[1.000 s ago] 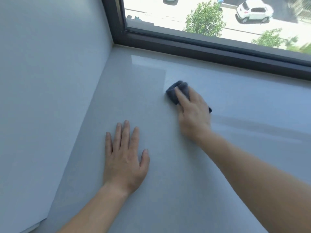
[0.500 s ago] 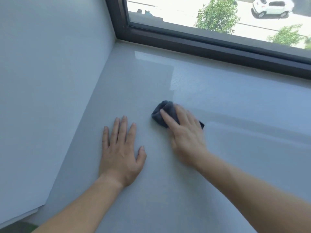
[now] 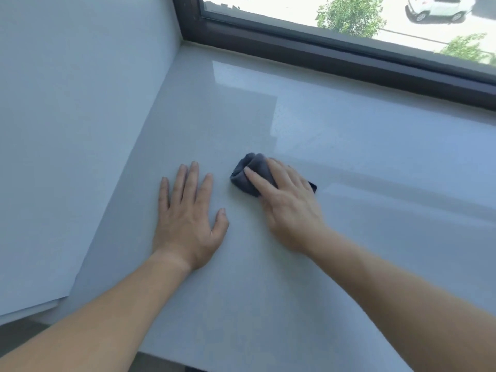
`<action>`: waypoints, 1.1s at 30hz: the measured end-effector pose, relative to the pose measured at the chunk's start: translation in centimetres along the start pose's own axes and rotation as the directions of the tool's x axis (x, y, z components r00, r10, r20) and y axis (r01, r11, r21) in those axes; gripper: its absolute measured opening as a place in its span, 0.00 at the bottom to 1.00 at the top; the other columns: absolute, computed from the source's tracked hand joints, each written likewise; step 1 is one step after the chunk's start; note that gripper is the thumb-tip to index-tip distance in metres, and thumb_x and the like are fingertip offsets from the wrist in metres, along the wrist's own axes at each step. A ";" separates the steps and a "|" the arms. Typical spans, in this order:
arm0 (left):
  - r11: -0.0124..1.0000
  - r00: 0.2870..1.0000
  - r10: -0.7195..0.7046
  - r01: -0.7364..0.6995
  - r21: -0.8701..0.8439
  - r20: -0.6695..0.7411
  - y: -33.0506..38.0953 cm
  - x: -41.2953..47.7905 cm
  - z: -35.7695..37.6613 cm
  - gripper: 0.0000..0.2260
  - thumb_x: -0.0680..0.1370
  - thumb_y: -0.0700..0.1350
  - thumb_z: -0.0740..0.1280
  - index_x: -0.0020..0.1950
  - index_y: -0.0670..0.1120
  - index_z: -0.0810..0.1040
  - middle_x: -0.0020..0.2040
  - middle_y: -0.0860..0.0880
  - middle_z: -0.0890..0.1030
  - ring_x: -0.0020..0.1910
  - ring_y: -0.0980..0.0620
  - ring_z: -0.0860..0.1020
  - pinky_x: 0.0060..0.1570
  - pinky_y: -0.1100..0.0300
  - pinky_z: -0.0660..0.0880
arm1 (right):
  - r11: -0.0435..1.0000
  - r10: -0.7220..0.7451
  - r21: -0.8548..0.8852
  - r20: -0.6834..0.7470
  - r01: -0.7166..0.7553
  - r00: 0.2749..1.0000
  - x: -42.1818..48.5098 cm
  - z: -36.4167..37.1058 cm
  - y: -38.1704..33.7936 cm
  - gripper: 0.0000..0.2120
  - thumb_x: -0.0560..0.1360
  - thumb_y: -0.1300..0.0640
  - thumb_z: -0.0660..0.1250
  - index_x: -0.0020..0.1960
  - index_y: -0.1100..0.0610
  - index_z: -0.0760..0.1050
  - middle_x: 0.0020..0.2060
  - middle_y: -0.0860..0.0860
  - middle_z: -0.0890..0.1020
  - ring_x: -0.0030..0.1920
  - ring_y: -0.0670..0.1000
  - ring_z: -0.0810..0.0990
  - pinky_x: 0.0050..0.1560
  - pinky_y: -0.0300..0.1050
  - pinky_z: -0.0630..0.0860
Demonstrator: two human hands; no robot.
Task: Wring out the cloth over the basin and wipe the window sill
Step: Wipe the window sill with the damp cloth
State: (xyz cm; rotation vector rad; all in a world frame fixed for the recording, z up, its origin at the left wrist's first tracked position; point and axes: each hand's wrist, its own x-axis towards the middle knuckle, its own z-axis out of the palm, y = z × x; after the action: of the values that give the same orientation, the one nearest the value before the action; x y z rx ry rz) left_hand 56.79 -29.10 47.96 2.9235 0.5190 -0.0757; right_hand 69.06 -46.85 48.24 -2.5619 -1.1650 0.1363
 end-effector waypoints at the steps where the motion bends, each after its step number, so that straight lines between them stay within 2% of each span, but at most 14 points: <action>1: 1.000 1.000 0.003 -0.003 -0.004 -0.002 0.0 0.0 -0.1 0.33 0.76 0.59 0.51 0.79 0.44 0.59 0.81 0.43 0.53 0.81 0.46 0.47 0.77 0.40 0.45 | 1.000 0.019 -0.015 -0.004 -0.019 1.000 0.5 -0.4 1.1 0.26 0.79 0.55 0.61 0.76 0.45 0.64 0.75 0.53 0.64 0.74 0.57 0.61 0.74 0.54 0.59; 6: 0.996 0.999 0.004 -0.009 -0.090 -0.050 0.1 -0.3 -0.3 0.34 0.76 0.58 0.49 0.79 0.45 0.56 0.81 0.42 0.52 0.80 0.46 0.48 0.77 0.42 0.42 | 0.884 0.465 0.094 -0.095 -0.457 0.880 2.5 -0.7 1.5 0.27 0.81 0.56 0.55 0.78 0.42 0.56 0.77 0.50 0.58 0.75 0.56 0.57 0.76 0.53 0.54; 8: 0.981 0.994 0.016 -0.036 -0.190 -0.105 -0.1 -0.5 -0.5 0.31 0.76 0.55 0.53 0.77 0.42 0.59 0.80 0.40 0.55 0.79 0.42 0.53 0.77 0.41 0.43 | 0.923 0.384 0.055 -0.085 -0.380 0.919 1.0 0.3 -1.4 0.29 0.79 0.57 0.57 0.78 0.42 0.57 0.76 0.51 0.60 0.75 0.56 0.58 0.75 0.54 0.55; 11: 0.968 0.982 -0.008 -0.040 -0.250 -0.189 -0.7 -1.3 -0.8 0.24 0.74 0.48 0.58 0.67 0.38 0.68 0.71 0.36 0.67 0.70 0.33 0.65 0.74 0.36 0.53 | 0.993 0.119 0.001 0.014 -0.119 0.993 -2.3 0.3 -3.1 0.26 0.80 0.53 0.58 0.77 0.43 0.60 0.76 0.51 0.61 0.73 0.55 0.59 0.73 0.52 0.56; 13: 0.974 0.988 -0.035 0.000 -0.226 -0.151 -1.3 -2.8 -1.3 0.22 0.74 0.49 0.57 0.63 0.39 0.72 0.67 0.37 0.71 0.68 0.34 0.68 0.74 0.37 0.55 | 1.000 0.020 -0.021 0.069 -0.018 0.997 -2.7 -0.6 -1.6 0.25 0.80 0.51 0.57 0.76 0.43 0.61 0.76 0.51 0.62 0.71 0.56 0.61 0.70 0.51 0.58; 15: 0.983 0.992 0.016 -0.038 -0.179 -0.123 -2.2 -5.3 -1.5 0.23 0.75 0.51 0.55 0.64 0.41 0.73 0.70 0.37 0.70 0.72 0.37 0.66 0.76 0.40 0.52 | 0.987 0.154 -0.043 0.017 -0.153 0.988 -1.6 -1.2 0.0 0.25 0.80 0.53 0.56 0.76 0.43 0.61 0.75 0.52 0.63 0.71 0.59 0.63 0.71 0.52 0.59; 17: 0.985 0.994 0.074 -0.085 -0.147 -0.081 -3.3 -8.1 -1.6 0.25 0.76 0.53 0.54 0.70 0.43 0.71 0.75 0.38 0.66 0.76 0.39 0.60 0.77 0.42 0.49 | 0.908 0.420 0.032 -0.065 -0.418 0.905 -0.6 -1.0 0.0 0.26 0.81 0.54 0.55 0.77 0.42 0.59 0.76 0.51 0.61 0.73 0.57 0.61 0.74 0.50 0.55; 19: 0.987 0.994 0.109 -0.109 -0.122 -0.007 -4.4 -9.9 -1.0 0.28 0.78 0.54 0.51 0.76 0.46 0.65 0.80 0.41 0.58 0.80 0.42 0.52 0.77 0.44 0.46 | 0.859 0.512 0.088 -0.101 -0.505 0.853 -1.0 -0.2 -2.7 0.26 0.81 0.54 0.55 0.77 0.42 0.58 0.76 0.50 0.60 0.74 0.56 0.59 0.75 0.51 0.54; 22: 0.985 0.990 0.142 -0.141 -0.100 0.003 -5.2 -10.3 -0.2 0.28 0.80 0.55 0.51 0.79 0.47 0.61 0.81 0.43 0.54 0.80 0.44 0.49 0.78 0.45 0.46 | 0.976 0.215 0.019 -0.057 -0.215 0.975 -5.4 2.1 -8.4 0.25 0.80 0.53 0.58 0.77 0.44 0.62 0.76 0.53 0.63 0.74 0.57 0.60 0.75 0.53 0.55; 24: 0.986 0.990 0.142 -0.142 -0.083 -0.001 -5.1 -10.2 -0.3 0.28 0.79 0.55 0.51 0.79 0.47 0.62 0.81 0.43 0.55 0.80 0.44 0.50 0.78 0.45 0.47 | 0.999 0.027 0.021 0.029 -0.028 0.999 -8.1 2.5 -9.9 0.25 0.80 0.55 0.58 0.76 0.44 0.63 0.76 0.53 0.63 0.76 0.56 0.58 0.77 0.52 0.53; 26: 0.988 0.990 0.139 -0.139 -0.073 -0.001 -5.1 -10.3 -0.3 0.29 0.79 0.55 0.52 0.79 0.48 0.61 0.81 0.43 0.54 0.80 0.45 0.49 0.78 0.45 0.46 | 1.000 -0.012 0.018 0.048 0.011 0.999 -7.6 2.1 -8.1 0.25 0.79 0.56 0.59 0.75 0.44 0.64 0.74 0.54 0.65 0.74 0.58 0.62 0.76 0.54 0.57; 28: 0.989 0.991 0.135 -0.133 -0.071 0.013 -5.1 -10.4 -0.4 0.29 0.79 0.56 0.51 0.80 0.49 0.59 0.81 0.44 0.52 0.81 0.47 0.47 0.78 0.46 0.45 | 0.985 0.175 0.000 -0.050 -0.175 0.983 -5.7 1.2 -5.5 0.26 0.77 0.55 0.58 0.74 0.43 0.65 0.73 0.53 0.67 0.70 0.60 0.67 0.72 0.55 0.63; 31: 0.989 0.992 0.124 -0.123 -0.080 0.011 -5.1 -10.3 -0.5 0.29 0.79 0.56 0.50 0.80 0.50 0.58 0.82 0.45 0.51 0.81 0.48 0.45 0.78 0.47 0.44 | 0.827 0.561 0.122 -0.123 -0.548 0.819 -3.4 -0.1 -3.6 0.26 0.80 0.54 0.55 0.77 0.42 0.60 0.77 0.49 0.59 0.75 0.56 0.60 0.76 0.50 0.55; 33: 0.987 0.992 0.127 -0.127 -0.096 -0.002 -5.0 -10.3 -0.5 0.29 0.79 0.56 0.51 0.79 0.49 0.60 0.81 0.44 0.53 0.81 0.47 0.47 0.78 0.47 0.44 | 0.838 0.545 0.103 -0.114 -0.536 0.831 -4.4 0.6 -6.5 0.26 0.80 0.55 0.57 0.77 0.42 0.59 0.77 0.50 0.59 0.74 0.56 0.59 0.75 0.50 0.54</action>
State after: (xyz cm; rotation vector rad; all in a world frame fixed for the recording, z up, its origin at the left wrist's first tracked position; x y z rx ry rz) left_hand 45.38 -27.85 48.47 2.8538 0.3255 -0.0387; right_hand 61.32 -45.98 49.58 -2.7169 -0.3460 0.1185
